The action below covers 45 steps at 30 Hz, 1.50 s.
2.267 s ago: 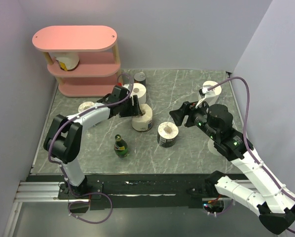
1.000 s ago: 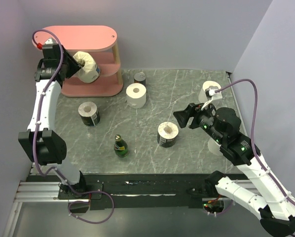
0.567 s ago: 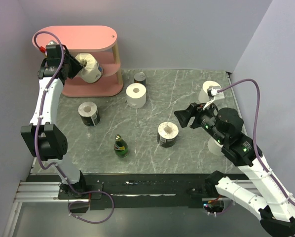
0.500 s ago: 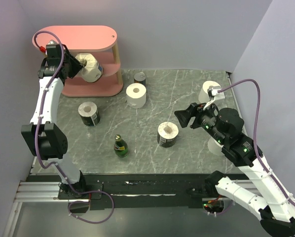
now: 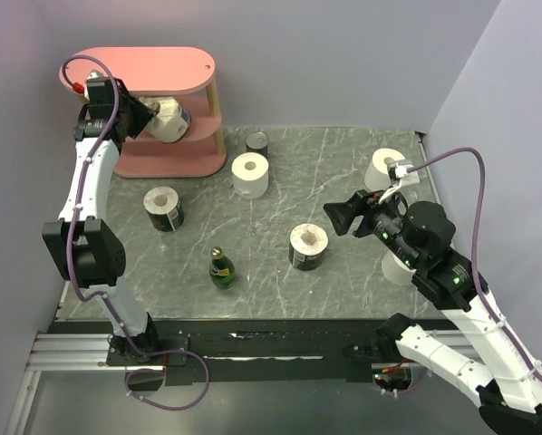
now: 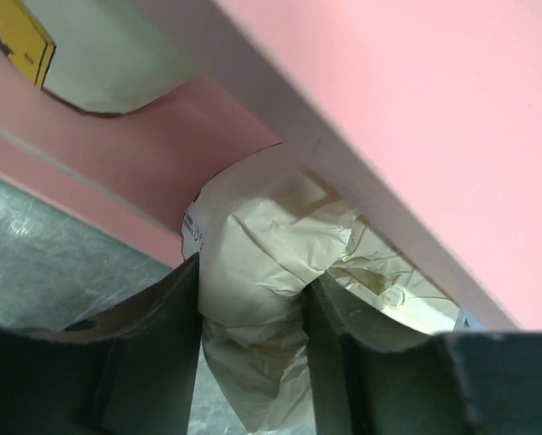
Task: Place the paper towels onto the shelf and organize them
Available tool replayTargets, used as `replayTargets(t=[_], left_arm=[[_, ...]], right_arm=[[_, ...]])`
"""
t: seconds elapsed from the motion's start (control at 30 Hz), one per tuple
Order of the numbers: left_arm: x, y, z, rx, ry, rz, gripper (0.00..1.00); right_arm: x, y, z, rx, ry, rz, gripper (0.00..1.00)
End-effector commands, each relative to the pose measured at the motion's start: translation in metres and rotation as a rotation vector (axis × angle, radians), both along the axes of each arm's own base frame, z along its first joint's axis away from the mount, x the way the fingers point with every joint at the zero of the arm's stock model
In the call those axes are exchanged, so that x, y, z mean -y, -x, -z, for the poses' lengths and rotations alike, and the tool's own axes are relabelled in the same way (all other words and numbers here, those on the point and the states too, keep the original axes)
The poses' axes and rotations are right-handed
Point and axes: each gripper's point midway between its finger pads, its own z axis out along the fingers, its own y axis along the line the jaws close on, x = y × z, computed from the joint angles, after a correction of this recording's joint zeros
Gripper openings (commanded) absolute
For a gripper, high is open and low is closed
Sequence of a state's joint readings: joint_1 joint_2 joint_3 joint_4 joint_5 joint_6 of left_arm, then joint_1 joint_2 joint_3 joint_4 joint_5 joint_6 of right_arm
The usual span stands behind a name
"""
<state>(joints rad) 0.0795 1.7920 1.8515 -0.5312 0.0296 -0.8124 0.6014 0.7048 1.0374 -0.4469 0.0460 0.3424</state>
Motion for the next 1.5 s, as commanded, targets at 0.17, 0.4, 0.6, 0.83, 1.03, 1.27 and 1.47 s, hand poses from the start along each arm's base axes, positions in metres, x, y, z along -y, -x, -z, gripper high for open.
replayTargets(t=[0.17, 0.4, 0.6, 0.83, 1.03, 1.27, 1.47], left_arm=[[0.008, -0.01, -0.052, 0.187, 0.06, 0.019, 0.59], [0.006, -0.001, -0.06, 0.213, 0.046, 0.01, 0.66], [0.003, 0.007, -0.063, 0.21, 0.019, -0.001, 0.74], [0.002, 0.017, -0.078, 0.251, -0.006, 0.013, 0.78], [-0.001, 0.043, -0.088, 0.249, -0.052, 0.013, 0.78], [0.0, 0.071, -0.075, 0.283, -0.061, 0.011, 0.58], [0.013, 0.061, -0.023, 0.214, -0.038, 0.065, 0.43]], right_arm=[[0.011, 0.007, -0.032, 0.077, -0.039, 0.027, 0.79], [0.015, 0.013, -0.041, 0.094, -0.05, 0.024, 0.8], [0.013, 0.015, -0.039, 0.087, -0.058, 0.014, 0.79], [0.015, 0.017, -0.038, 0.084, -0.058, 0.017, 0.79], [0.016, 0.019, -0.039, 0.088, -0.063, 0.016, 0.79], [0.012, 0.019, -0.034, 0.082, -0.065, -0.001, 0.79], [0.007, 0.017, -0.034, 0.081, -0.074, -0.016, 0.78]])
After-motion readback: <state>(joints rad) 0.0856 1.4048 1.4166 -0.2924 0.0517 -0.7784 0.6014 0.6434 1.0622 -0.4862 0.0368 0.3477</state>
